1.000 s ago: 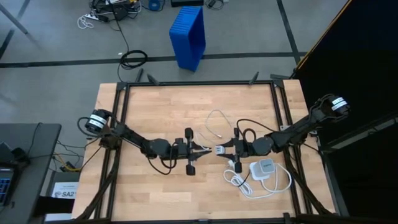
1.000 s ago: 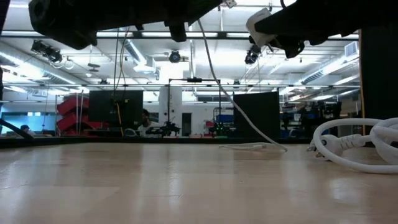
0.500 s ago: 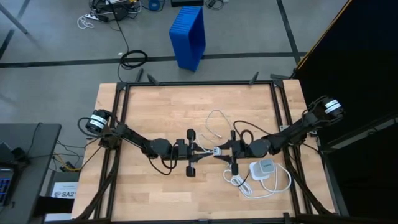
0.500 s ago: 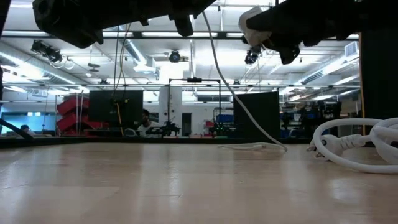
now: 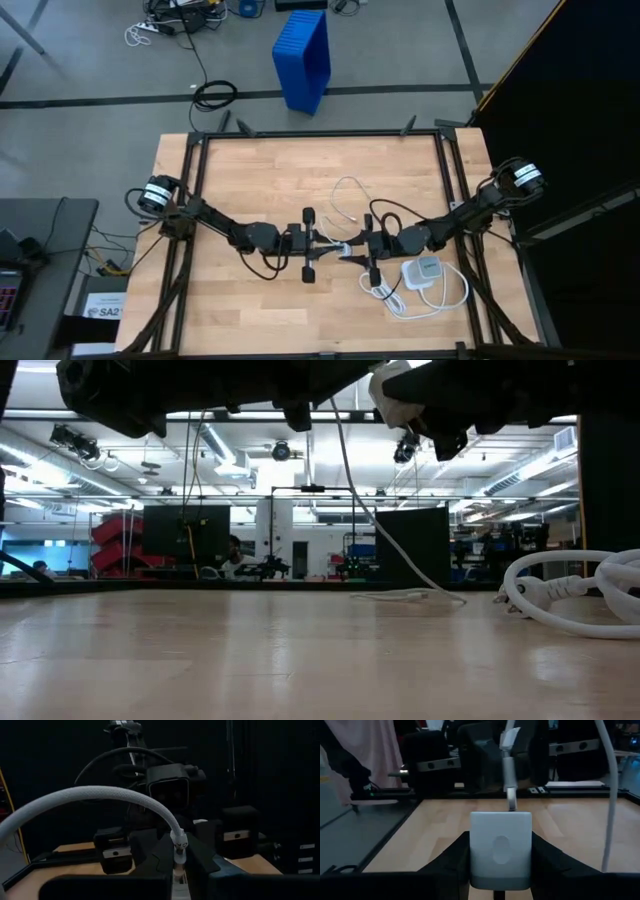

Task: Insert USB
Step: Insert the USB cable into the charger adapter

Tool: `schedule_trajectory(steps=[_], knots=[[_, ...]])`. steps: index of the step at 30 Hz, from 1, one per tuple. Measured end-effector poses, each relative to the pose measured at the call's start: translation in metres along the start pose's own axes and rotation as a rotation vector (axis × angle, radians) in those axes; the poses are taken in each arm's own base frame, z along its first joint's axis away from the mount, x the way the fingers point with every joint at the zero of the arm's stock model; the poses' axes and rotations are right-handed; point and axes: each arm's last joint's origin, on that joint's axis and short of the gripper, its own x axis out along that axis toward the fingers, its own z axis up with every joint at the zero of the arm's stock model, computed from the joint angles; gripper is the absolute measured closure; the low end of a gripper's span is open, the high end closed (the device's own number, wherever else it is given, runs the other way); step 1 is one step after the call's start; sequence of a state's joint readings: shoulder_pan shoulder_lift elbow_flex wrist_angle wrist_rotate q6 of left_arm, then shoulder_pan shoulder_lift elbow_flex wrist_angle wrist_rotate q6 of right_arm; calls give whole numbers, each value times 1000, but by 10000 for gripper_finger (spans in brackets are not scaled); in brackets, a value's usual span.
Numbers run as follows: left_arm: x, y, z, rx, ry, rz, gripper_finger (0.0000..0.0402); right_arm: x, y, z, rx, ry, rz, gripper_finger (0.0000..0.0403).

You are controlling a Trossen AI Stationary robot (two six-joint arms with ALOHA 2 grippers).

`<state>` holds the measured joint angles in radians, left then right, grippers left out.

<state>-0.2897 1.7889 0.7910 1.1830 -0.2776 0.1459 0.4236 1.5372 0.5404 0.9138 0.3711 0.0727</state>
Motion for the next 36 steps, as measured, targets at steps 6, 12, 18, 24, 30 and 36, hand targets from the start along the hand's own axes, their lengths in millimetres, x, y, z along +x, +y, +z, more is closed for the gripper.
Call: schedule_trajectory(steps=[6,12,18,24,30,36], knots=[[0,0,0,0,4,0,395,0,1,0,-2,2,19,291],[0,0,-2,-50,19,-11,395,0,1,-1,-7,10,29,291],[0,-1,-5,-64,48,-26,394,-1,0,-3,-13,21,-8,291],[0,-1,-5,-62,52,-29,394,-1,0,-3,-16,28,-22,291],[0,1,-5,-85,48,-27,394,-1,0,-3,-3,28,-17,291],[5,0,-3,-107,55,-44,394,0,0,-1,5,9,-12,291]])
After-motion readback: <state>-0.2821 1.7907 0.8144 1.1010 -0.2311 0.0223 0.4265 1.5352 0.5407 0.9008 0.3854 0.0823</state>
